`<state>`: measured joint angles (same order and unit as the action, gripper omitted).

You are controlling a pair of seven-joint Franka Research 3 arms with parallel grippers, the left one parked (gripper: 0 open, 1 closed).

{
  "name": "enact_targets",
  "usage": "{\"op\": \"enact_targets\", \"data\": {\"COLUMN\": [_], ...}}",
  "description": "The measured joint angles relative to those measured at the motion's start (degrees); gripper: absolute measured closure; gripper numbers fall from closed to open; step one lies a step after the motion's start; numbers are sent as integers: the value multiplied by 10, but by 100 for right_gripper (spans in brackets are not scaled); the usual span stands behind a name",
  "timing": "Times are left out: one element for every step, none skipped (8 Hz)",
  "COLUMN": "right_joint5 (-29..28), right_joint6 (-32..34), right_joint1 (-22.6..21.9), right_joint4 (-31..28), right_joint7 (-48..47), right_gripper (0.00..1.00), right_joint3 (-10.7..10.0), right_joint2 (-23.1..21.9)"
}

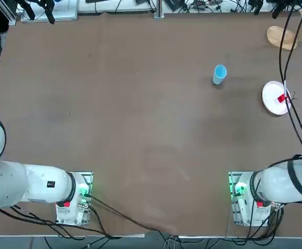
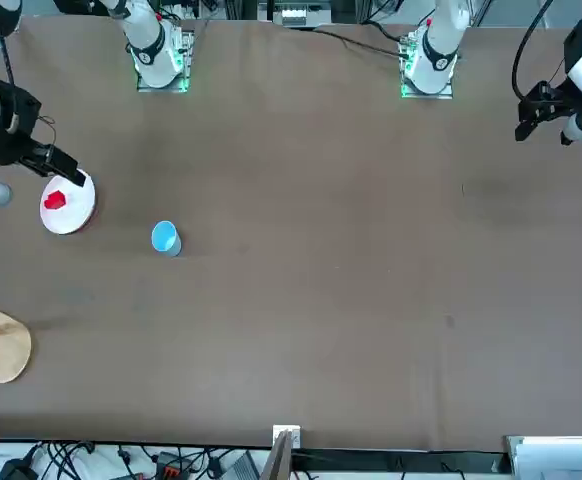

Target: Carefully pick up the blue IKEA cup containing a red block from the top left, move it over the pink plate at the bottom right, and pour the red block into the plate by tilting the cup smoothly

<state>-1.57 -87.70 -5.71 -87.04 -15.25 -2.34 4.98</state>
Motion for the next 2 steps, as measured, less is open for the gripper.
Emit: {"op": "enact_targets", "data": {"right_joint5": [1,1], "right_joint6": [1,1], "right_joint1": [0,0], "right_joint4": [0,0], "right_joint7": [0,0], "right_gripper": [0,0], "right_joint3": [0,0], "right_joint2": [0,-1]}}
